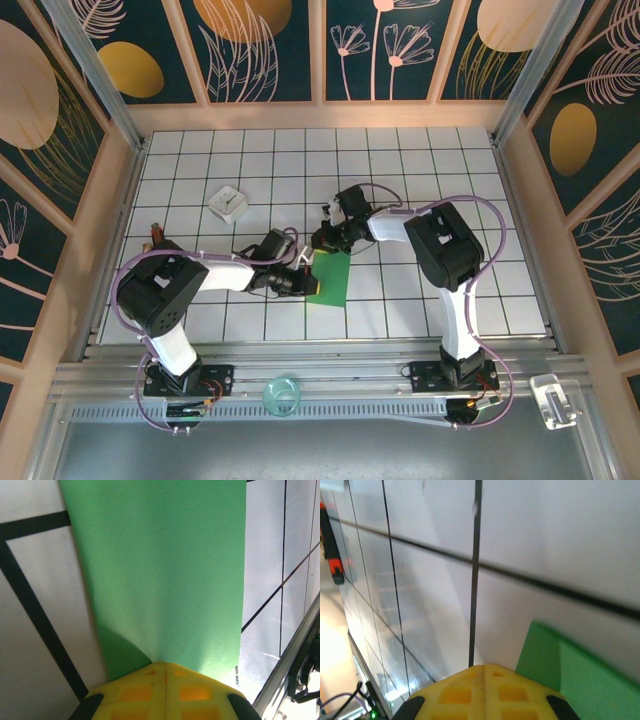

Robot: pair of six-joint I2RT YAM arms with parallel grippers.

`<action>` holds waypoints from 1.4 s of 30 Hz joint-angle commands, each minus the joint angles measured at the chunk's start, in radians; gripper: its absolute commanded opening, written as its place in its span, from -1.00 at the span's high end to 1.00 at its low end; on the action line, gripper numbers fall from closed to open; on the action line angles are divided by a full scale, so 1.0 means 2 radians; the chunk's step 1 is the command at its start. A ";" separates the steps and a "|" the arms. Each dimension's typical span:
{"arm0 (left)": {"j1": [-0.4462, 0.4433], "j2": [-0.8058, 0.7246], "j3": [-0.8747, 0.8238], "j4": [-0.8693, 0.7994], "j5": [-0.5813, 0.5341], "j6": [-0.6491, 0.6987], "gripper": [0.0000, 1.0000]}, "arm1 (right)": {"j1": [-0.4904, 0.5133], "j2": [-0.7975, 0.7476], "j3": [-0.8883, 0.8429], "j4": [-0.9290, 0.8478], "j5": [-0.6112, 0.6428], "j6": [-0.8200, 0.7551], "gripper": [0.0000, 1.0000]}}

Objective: Fold a paper plane with a square sheet of paper (pick it up from the middle)
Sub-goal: First fold in half a square sheet of paper at the center of the table.

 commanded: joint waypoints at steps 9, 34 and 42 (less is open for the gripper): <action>-0.011 0.038 -0.026 -0.104 -0.080 0.018 1.00 | -0.072 0.067 0.076 -0.011 0.120 -0.026 1.00; 0.024 0.064 0.118 0.065 -0.104 -0.108 0.71 | 0.008 -0.357 -0.327 0.057 0.138 0.035 0.67; 0.042 0.103 0.140 0.044 -0.136 -0.087 0.97 | 0.020 -0.336 -0.319 0.054 0.126 0.032 0.67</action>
